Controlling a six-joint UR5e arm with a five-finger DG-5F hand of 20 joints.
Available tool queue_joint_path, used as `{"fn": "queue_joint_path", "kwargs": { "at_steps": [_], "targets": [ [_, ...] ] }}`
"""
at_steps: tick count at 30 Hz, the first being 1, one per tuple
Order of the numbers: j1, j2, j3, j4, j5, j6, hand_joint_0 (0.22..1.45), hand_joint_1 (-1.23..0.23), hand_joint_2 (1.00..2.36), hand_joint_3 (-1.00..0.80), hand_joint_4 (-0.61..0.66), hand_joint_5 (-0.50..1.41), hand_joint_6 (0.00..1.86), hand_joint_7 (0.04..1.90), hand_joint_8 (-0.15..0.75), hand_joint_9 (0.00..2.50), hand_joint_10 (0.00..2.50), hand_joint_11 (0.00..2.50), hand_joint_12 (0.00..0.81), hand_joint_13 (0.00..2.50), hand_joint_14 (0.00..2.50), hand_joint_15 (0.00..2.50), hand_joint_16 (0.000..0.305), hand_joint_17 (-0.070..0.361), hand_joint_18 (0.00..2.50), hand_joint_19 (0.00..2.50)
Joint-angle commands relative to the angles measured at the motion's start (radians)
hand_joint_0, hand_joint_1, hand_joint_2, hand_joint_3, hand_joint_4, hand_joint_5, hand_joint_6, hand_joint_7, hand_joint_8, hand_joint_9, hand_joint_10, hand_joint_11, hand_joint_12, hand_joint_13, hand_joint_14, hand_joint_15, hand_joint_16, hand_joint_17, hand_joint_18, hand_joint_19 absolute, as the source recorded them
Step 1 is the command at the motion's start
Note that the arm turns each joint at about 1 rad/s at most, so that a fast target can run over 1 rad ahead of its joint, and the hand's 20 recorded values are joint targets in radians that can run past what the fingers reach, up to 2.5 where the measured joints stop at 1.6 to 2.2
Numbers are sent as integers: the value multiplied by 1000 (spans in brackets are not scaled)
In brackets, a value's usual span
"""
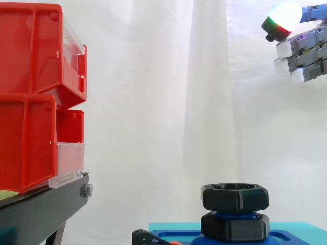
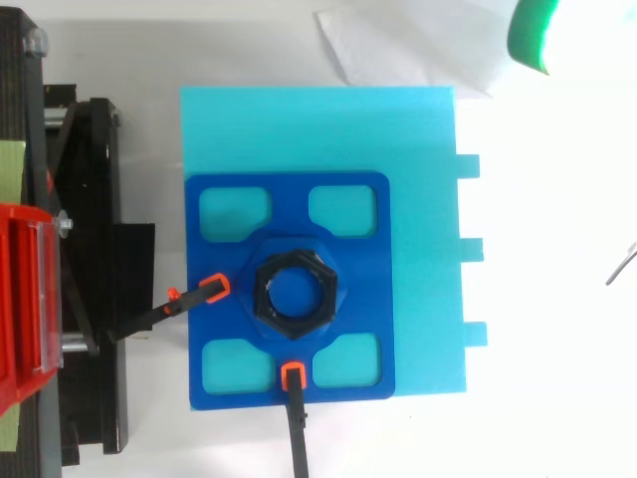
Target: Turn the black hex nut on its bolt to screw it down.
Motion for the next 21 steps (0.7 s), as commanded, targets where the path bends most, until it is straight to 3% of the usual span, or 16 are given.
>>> {"fn": "queue_joint_path", "kwargs": {
  "at_steps": [1,17,21],
  "targets": [
    [0,0,1,-1,0,0,534,-618,1000,-500,211,-201,502,764,273,607,4,190,323,435,3,113,48,108,388,222],
    [3,0,1,-23,2,0,553,-602,1000,-500,218,-197,502,765,271,611,4,194,317,450,3,116,46,104,390,224],
    [21,-2,3,-11,8,-37,554,-601,1000,-500,217,-196,502,764,271,612,4,199,317,454,3,118,46,104,395,223]
  ]
}}
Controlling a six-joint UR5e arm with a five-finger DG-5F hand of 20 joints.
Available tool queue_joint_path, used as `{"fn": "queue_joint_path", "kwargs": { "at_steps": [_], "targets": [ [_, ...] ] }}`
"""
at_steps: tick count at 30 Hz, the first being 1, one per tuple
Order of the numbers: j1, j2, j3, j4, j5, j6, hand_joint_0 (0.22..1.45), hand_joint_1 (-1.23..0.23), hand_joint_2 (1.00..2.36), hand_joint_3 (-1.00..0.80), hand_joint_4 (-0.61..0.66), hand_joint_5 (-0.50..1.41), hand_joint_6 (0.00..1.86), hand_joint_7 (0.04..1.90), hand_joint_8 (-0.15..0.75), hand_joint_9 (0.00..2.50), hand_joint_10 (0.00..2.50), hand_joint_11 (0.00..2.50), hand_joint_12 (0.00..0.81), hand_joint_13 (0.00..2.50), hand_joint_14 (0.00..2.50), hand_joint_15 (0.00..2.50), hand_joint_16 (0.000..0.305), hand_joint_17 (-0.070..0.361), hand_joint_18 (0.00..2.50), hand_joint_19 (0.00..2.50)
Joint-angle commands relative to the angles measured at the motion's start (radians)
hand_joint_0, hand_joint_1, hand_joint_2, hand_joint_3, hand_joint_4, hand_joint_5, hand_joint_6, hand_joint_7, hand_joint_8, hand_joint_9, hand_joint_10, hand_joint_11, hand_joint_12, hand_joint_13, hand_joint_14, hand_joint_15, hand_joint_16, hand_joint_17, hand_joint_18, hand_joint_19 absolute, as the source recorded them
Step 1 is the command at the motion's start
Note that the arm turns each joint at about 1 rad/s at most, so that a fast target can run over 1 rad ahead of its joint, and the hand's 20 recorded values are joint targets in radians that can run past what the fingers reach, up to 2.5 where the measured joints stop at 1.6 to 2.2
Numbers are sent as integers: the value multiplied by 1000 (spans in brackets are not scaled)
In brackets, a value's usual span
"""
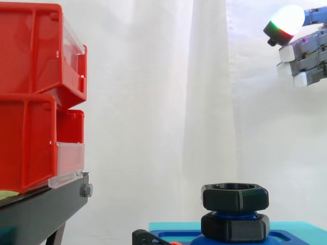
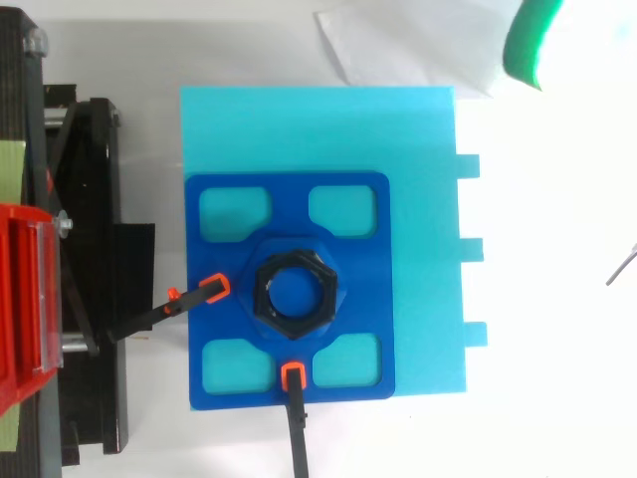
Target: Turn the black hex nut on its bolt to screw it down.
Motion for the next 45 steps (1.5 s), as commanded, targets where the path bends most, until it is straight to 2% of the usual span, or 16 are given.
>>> {"fn": "queue_joint_path", "kwargs": {
  "at_steps": [1,2,3,4,5,6,7,10,12,15,20,22,25,38,40,45],
  "targets": [
    [17,-2,4,14,11,-39,555,-601,1000,-500,216,-196,502,765,271,612,5,194,317,454,3,118,46,104,395,223],
    [21,-2,4,19,14,-50,556,-600,1000,-500,218,-196,502,764,270,612,4,199,318,454,3,118,46,104,395,227],
    [43,-7,2,26,23,-82,556,-600,1000,-500,216,-196,502,765,270,612,5,194,317,453,3,118,46,104,399,227],
    [43,-7,2,26,23,-82,556,-600,1000,-500,216,-196,502,765,270,612,5,199,317,453,3,118,46,104,399,224],
    [70,-12,2,28,31,-105,557,-599,1000,-500,219,-195,502,765,270,613,4,195,317,453,4,122,46,104,399,227],
    [106,-13,2,29,59,-140,558,-597,1000,-500,216,-195,502,765,270,613,5,191,316,453,3,115,46,104,400,228],
    [115,-13,2,31,72,-153,558,-597,1000,-500,217,-195,502,763,271,613,4,196,316,453,3,122,46,104,400,227],
    [173,-22,7,45,172,-243,560,-596,1000,-500,218,-195,502,763,271,612,5,195,316,453,3,118,46,103,409,227],
    [188,-31,7,52,200,-278,560,-595,1000,-500,219,-194,502,763,271,611,5,195,316,456,3,115,46,103,409,234],
    [196,-73,36,71,218,-340,561,-590,1000,-500,220,-194,502,762,271,612,4,200,316,461,3,124,46,103,416,236],
    [199,-171,157,40,178,-393,563,-588,1000,-500,220,-193,502,764,273,620,4,202,317,467,3,126,46,103,422,240],
    [201,-186,171,32,172,-395,564,-587,1000,-500,221,-192,502,760,276,623,5,210,318,471,3,127,46,104,423,240],
    [199,-231,229,-4,140,-398,564,-587,1000,-500,223,-191,502,763,275,627,7,203,319,475,5,123,46,104,425,244],
    [216,-297,243,86,117,-487,565,-586,1000,-500,226,-190,502,764,276,633,5,207,319,480,3,129,46,104,436,249],
    [221,-298,251,91,117,-550,566,-585,1000,-500,226,-189,502,767,276,634,5,207,319,480,4,133,46,104,436,249],
    [228,-315,251,94,115,-613,562,-581,1000,-500,245,-176,502,829,273,589,5,213,321,431,4,130,46,103,395,234]
  ]
}}
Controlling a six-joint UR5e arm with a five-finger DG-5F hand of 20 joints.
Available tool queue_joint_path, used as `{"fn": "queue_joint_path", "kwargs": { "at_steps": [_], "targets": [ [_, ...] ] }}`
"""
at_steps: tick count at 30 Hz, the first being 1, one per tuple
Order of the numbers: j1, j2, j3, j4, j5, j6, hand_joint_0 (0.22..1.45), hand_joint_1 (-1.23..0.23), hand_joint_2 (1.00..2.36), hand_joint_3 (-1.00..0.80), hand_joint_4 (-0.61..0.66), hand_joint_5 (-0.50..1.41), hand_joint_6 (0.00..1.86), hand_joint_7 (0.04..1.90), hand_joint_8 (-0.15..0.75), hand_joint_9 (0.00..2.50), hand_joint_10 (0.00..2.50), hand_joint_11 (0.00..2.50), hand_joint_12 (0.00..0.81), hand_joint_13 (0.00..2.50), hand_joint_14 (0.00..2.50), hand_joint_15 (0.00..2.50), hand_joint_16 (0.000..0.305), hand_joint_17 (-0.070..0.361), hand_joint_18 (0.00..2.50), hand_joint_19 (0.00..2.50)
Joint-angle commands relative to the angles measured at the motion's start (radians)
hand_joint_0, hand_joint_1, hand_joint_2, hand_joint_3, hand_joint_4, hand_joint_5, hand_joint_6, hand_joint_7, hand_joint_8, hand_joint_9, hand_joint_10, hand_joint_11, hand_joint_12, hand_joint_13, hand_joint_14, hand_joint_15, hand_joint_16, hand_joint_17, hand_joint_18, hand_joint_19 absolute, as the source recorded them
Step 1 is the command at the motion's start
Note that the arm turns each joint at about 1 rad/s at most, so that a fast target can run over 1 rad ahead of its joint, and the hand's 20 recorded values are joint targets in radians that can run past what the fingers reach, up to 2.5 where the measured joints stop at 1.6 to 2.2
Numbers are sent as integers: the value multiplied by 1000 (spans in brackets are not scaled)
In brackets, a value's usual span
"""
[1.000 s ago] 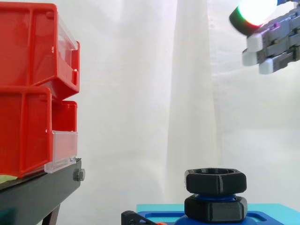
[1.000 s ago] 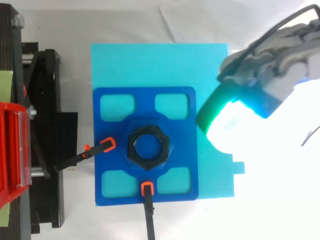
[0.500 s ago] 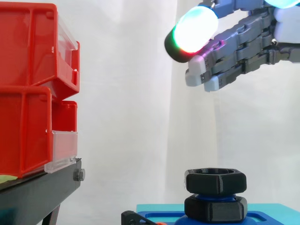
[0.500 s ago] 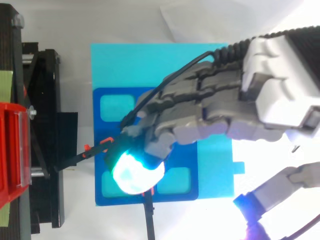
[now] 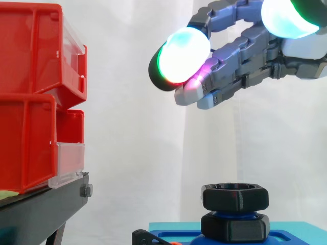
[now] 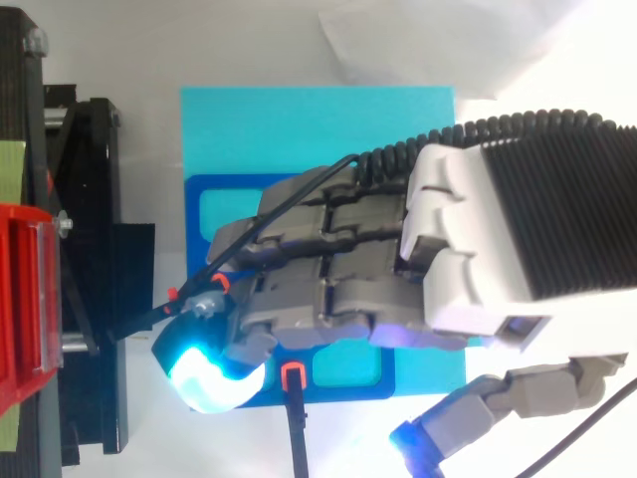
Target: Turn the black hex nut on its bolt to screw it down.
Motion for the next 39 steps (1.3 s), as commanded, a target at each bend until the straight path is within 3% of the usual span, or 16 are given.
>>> {"fn": "queue_joint_path", "kwargs": {
  "at_steps": [1,6,13,23,28,35,39],
  "targets": [
    [4,-16,5,2,-5,-36,562,-581,1000,-500,245,-174,502,834,275,580,5,209,321,422,3,125,46,103,384,235],
    [5,-33,9,5,-39,-79,548,-564,1000,-500,278,-160,503,907,276,522,4,201,326,343,3,107,45,102,281,207],
    [7,-33,9,28,-59,-256,525,-478,1000,-500,308,-130,503,975,278,487,4,169,334,241,2,61,46,104,147,159],
    [8,-79,23,54,-90,-283,518,-348,1000,-500,279,-104,503,1018,266,435,1,93,335,186,0,39,48,108,51,153],
    [4,-122,40,64,-111,-306,518,-343,1000,-500,281,-106,503,1023,266,436,2,92,335,183,0,38,48,108,48,152],
    [2,-131,45,90,-126,-321,521,-336,1000,-500,276,-100,503,1073,265,438,1,96,334,179,0,41,48,108,46,154],
    [1,-138,45,94,-140,-361,522,-333,1000,-500,267,-95,502,1108,265,441,3,100,334,181,1,36,48,108,54,156]
  ]
}}
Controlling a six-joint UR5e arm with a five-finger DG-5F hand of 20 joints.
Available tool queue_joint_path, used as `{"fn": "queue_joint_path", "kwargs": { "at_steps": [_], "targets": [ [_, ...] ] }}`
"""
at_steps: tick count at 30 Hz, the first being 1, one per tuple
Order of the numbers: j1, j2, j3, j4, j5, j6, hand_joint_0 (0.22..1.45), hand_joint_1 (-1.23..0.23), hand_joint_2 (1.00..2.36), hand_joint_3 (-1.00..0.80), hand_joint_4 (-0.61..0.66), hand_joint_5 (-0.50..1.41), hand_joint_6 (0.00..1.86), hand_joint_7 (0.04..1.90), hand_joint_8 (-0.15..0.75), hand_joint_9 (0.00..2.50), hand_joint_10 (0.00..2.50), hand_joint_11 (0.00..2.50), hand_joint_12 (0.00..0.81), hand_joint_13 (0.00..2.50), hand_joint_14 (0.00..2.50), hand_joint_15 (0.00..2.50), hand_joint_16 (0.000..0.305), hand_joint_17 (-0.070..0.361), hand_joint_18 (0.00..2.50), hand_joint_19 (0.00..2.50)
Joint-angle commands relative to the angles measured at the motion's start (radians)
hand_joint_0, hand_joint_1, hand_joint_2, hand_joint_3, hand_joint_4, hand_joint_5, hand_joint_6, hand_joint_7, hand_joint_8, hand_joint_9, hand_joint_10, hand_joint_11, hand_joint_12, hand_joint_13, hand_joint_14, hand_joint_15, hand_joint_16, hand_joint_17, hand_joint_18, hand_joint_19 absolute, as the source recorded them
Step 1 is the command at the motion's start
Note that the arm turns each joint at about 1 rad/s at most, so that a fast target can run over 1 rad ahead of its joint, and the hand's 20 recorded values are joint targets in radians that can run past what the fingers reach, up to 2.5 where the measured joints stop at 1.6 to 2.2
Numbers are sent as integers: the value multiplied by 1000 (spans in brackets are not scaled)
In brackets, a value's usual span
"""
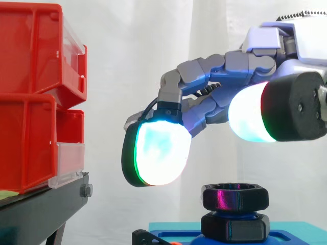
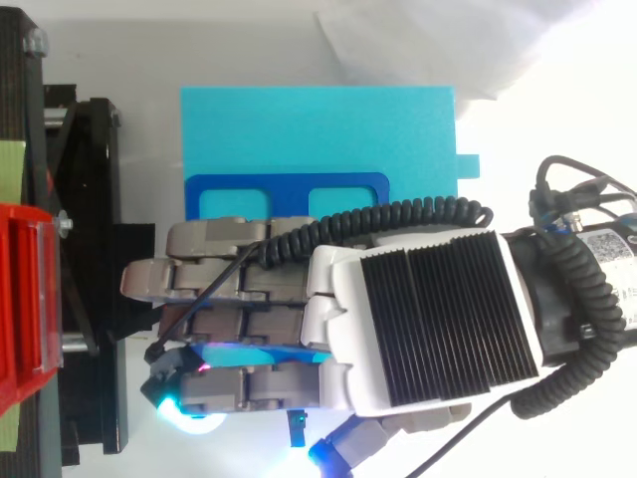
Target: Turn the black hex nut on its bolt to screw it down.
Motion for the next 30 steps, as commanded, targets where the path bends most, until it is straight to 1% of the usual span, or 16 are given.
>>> {"fn": "queue_joint_path", "kwargs": {
  "at_steps": [1,2,3,5,7,8,9,12,13,14,18,21,24,30],
  "targets": [
    [-1,-3,0,5,-9,-30,522,-334,1000,-500,268,-93,502,1116,265,443,2,102,335,182,0,38,48,108,54,155],
    [-1,-3,0,2,-9,-54,522,-333,1000,-500,262,-92,502,1136,265,453,2,112,335,189,0,40,48,108,58,156],
    [-2,-3,0,0,-12,-62,523,-333,1000,-500,262,-92,502,1138,267,460,2,114,335,192,0,37,48,108,59,160],
    [-4,-8,0,-1,-14,-70,523,-333,1000,-500,262,-92,502,1147,267,461,2,113,335,197,0,38,48,107,71,160],
    [-5,-13,0,-12,-23,-71,524,-333,1000,-500,259,-91,502,1154,268,467,2,123,334,200,2,41,48,107,74,164],
    [-5,-13,0,-12,-23,-71,525,-335,1000,-500,269,-88,502,1178,268,468,2,125,333,206,0,39,47,107,84,154],
    [-5,-14,0,-11,-29,-76,526,-334,1000,-500,254,-85,501,1198,268,471,2,127,333,206,0,43,47,106,86,152],
    [-7,-34,5,-3,-34,-90,526,-335,1000,-500,259,-82,501,1234,270,476,2,135,333,208,0,39,47,106,93,153],
    [-9,-34,7,-3,-37,-90,527,-336,1000,-500,257,-78,501,1264,272,478,3,134,333,210,0,40,47,106,96,159],
    [-9,-34,7,3,-49,-91,527,-336,1000,-500,245,-75,500,1297,273,481,3,135,333,212,2,39,47,106,100,150],
    [-10,-34,14,11,-55,-107,527,-337,1000,-500,244,-80,524,1267,275,483,3,142,333,223,1,41,47,106,120,162],
    [-12,-34,14,-1,-57,-108,527,-335,1000,-500,252,-82,517,1264,276,487,3,147,334,228,0,45,47,107,124,167],
    [-15,-34,13,5,-58,-113,528,-330,1000,-500,257,-83,515,1263,277,492,3,156,338,248,0,57,48,107,145,176],
    [-15,-43,13,25,-62,-133,528,-330,1000,-500,263,-84,503,1265,282,515,4,174,338,278,2,73,48,109,182,185]
  ]
}}
